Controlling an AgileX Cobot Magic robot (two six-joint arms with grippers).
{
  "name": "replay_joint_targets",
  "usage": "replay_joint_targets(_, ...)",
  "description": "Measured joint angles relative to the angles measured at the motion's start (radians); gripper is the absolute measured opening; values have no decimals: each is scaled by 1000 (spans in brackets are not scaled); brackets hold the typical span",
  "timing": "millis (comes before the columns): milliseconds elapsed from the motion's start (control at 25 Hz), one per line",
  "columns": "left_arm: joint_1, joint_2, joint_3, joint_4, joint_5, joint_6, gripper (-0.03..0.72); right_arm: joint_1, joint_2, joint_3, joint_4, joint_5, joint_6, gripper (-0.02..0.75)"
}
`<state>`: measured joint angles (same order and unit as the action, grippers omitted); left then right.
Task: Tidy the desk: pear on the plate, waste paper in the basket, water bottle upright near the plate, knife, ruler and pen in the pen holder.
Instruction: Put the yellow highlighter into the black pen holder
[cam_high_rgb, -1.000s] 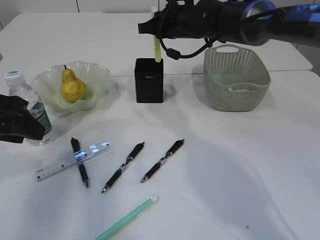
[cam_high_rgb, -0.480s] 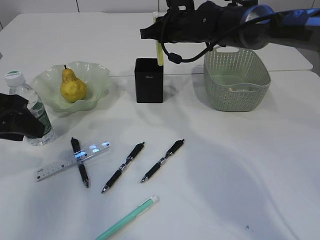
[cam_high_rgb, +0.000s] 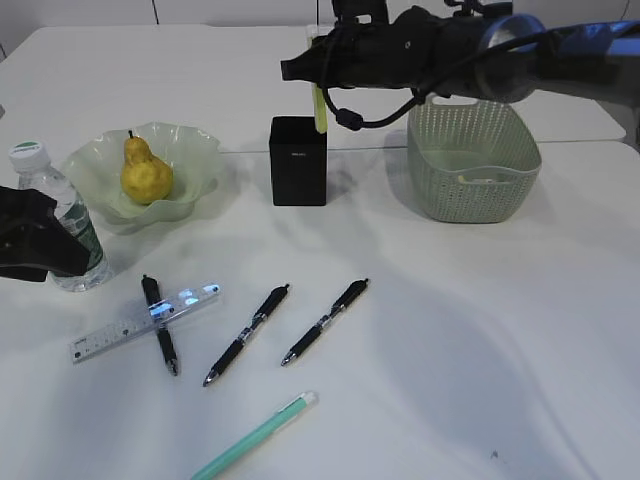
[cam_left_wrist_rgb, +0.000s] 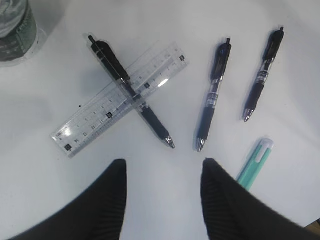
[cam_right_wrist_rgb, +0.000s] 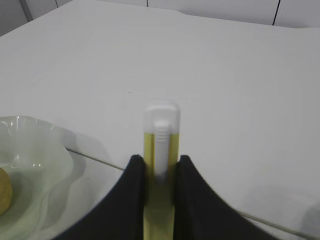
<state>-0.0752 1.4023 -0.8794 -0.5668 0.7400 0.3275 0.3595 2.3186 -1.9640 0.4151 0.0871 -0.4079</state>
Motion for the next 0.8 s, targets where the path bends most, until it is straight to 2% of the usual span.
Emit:
replay_joint_targets(680, 0, 0, 0, 0, -7, 3, 342, 0, 60, 0, 6, -115, 0, 126)
replay_joint_targets(800, 0, 0, 0, 0, -8, 3, 342, 0, 60, 0, 6, -117, 0, 147)
